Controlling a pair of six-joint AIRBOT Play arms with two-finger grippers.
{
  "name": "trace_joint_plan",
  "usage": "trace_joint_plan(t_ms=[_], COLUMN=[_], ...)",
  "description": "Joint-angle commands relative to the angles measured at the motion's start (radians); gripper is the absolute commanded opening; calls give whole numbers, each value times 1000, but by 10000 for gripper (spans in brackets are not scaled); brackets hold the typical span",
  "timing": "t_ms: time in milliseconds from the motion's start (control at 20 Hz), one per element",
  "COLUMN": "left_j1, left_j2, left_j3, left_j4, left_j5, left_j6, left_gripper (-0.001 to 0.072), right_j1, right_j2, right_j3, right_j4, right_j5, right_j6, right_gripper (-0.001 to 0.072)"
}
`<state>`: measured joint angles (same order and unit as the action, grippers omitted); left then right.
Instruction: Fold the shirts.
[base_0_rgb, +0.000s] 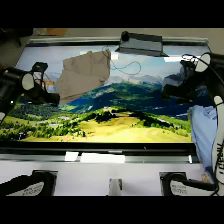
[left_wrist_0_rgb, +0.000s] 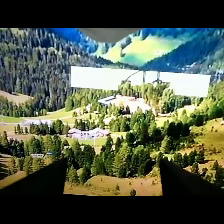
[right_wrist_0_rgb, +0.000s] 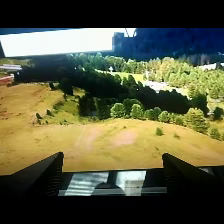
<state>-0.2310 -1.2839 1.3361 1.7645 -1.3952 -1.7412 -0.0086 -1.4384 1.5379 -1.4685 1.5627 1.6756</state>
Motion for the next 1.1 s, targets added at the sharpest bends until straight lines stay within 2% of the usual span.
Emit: trace_joint_plan(t_ms=[0,650,800,1050], left_j1=[0,0,0,0], left_j2=[1,1,1,-15], left_j3=[0,0,0,0], left_j4=[0,0,0,-102], left_j5=[0,0,1,188], left_j6=[0,0,-3,-11], left_gripper=[675,675,675,675], right_j1=[1,1,1,1], right_j2=[0,0,0,0], right_j3=[0,0,0,0], right_j4=[0,0,0,4], right_j5=[0,-5,-203,-480], right_j6=[0,0,-3,1], right_gripper=[675,675,675,675])
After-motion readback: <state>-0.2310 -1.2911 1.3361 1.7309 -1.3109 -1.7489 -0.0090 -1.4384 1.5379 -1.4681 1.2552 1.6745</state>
